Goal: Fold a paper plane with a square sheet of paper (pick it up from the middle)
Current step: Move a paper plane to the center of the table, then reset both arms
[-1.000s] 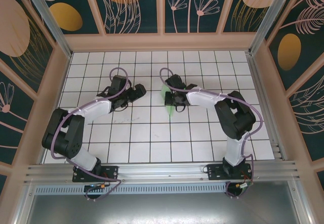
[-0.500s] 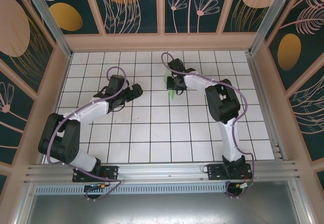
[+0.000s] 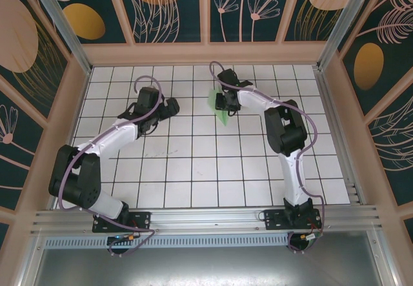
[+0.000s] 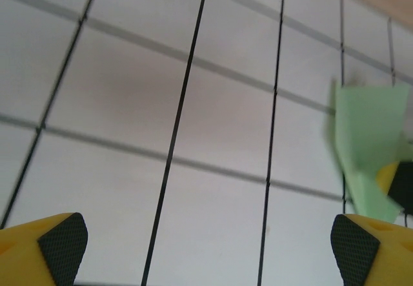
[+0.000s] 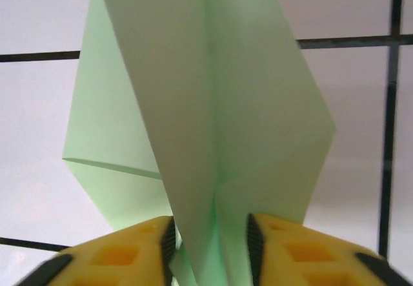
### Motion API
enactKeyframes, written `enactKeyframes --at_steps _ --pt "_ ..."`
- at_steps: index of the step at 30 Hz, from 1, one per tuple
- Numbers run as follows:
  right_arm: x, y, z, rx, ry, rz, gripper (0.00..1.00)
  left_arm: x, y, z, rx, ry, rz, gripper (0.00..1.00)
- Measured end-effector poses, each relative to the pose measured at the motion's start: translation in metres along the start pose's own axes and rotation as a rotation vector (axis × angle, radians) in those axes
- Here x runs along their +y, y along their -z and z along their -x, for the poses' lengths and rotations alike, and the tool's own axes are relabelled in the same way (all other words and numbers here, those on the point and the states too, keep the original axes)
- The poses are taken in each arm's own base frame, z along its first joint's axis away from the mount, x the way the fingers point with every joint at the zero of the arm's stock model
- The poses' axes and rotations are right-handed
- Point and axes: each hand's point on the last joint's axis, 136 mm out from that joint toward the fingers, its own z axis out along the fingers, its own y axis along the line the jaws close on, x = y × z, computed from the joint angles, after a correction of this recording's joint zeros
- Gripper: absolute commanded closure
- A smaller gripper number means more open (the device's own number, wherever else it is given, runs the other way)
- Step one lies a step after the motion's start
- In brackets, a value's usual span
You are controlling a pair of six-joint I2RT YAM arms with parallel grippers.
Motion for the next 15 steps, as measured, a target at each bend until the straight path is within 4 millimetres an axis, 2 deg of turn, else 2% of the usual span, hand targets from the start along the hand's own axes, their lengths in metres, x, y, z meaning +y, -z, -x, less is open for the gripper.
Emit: enactKeyframes --at_steps 2,4,7,9,11,13,15 --pt "0.0 0.012 0.004 -0.017 -0.007 -0.005 0.45 -0.008 0.006 0.024 -0.069 -0.024 0.004 0.02" --pt "0.0 0.033 0.012 -0.064 -0.015 -0.002 0.37 -0.013 0.014 0.044 -0.131 -0.051 0.015 0.01" --pt "-0.005 0.088 0.029 -0.198 -0.036 0.012 0.28 -0.01 0.03 0.065 -0.221 -0.096 0.051 0.01" --pt "-0.015 0.131 0.04 -0.317 -0.062 0.018 0.22 -0.006 0.043 0.078 -0.291 -0.117 0.072 0.02" --pt "-0.038 0.178 0.052 -0.469 -0.113 0.01 0.11 0.005 0.058 0.088 -0.378 -0.133 0.109 0.01" --pt "-0.069 0.213 0.057 -0.599 -0.17 -0.022 0.05 0.022 0.069 0.091 -0.455 -0.144 0.165 0.01" --pt "-0.104 0.231 0.051 -0.692 -0.216 -0.084 0.01 0.045 0.073 0.088 -0.509 -0.151 0.234 0.01"
